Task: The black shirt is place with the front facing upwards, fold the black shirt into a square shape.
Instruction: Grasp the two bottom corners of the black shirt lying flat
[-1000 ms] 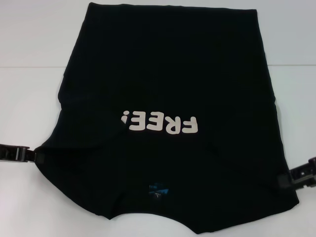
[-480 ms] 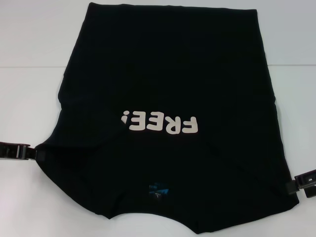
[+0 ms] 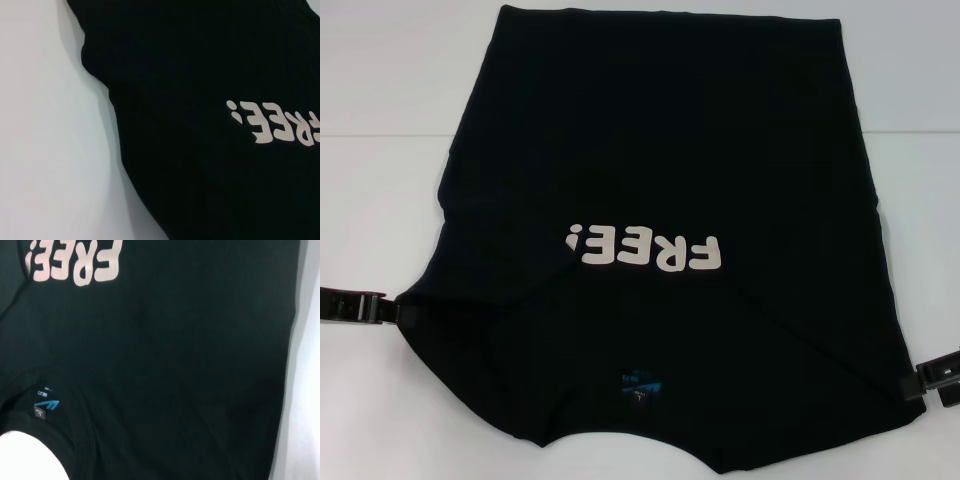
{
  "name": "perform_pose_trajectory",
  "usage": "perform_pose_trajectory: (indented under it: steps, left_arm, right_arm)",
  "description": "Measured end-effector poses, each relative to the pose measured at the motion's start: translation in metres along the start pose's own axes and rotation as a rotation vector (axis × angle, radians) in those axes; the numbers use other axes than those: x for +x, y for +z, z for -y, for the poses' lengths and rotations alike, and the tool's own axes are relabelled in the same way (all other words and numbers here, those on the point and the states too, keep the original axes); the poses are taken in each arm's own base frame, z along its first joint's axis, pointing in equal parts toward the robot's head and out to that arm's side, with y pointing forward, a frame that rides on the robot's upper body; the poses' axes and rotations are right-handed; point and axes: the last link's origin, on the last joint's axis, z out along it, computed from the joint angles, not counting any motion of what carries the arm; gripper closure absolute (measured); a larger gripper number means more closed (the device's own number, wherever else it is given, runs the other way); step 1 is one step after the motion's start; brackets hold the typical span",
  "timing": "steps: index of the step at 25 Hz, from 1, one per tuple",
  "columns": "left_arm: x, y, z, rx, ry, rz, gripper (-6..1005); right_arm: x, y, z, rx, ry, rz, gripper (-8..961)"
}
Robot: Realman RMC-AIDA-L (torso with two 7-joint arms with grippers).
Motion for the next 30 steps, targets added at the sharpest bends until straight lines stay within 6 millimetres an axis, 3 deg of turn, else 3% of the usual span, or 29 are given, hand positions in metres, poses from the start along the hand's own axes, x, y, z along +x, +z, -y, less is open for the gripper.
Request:
perform_pose_trajectory:
  steps: [30]
  left_arm:
    - [0.002,0.001,-0.001,0.002,0.01,-0.005,983]
  right_arm:
    - [-0.003,0.013,-0.003,0.028,-0.02,-0.005,143]
